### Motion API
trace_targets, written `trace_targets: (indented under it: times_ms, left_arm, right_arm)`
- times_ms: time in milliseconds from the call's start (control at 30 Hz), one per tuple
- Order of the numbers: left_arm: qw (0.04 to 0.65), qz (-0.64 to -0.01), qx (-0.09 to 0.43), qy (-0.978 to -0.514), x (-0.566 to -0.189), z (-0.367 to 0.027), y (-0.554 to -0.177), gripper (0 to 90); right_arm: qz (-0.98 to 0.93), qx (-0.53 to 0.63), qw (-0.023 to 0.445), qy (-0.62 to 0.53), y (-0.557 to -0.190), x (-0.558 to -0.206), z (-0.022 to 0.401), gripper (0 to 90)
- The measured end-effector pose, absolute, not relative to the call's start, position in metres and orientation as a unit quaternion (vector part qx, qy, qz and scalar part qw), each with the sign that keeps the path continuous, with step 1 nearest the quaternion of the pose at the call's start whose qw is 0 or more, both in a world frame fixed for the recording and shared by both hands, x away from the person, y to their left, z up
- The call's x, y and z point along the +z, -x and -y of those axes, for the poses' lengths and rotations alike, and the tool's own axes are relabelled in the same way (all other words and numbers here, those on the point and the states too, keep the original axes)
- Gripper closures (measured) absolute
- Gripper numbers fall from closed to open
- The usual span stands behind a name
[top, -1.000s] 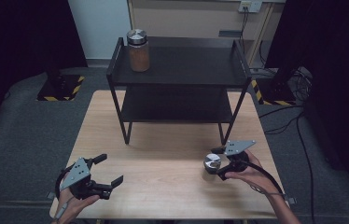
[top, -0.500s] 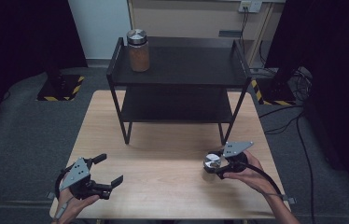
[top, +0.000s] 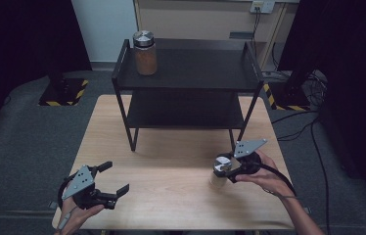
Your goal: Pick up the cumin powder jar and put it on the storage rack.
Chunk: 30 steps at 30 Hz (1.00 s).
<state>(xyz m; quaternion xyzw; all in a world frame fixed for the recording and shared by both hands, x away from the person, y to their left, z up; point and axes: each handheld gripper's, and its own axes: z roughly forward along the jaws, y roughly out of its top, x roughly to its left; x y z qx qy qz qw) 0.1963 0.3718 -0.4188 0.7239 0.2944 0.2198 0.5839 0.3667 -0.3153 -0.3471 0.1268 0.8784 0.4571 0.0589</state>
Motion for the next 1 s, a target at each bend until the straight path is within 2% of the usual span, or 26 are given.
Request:
trace_targets:
  times_ms: [233,600,1000]
  left_arm:
    - [0.583,-0.294,0.218,-0.726,-0.419,-0.371,-0.197,0.3]
    - [0.594,-0.303,0.211,-0.715,-0.421,-0.375,-0.198,0.4]
    - [0.595,-0.302,0.209,-0.714,-0.421,-0.375,-0.198,0.4]
  right_arm:
    - [-0.883,0.456,0.044,-0.104,-0.379,-0.306,0.31,35.3]
    - [-0.89,0.452,0.035,-0.046,-0.398,-0.22,0.293,35.3]
    - [-0.89,0.453,0.03,-0.038,-0.412,-0.15,0.284,35.3]
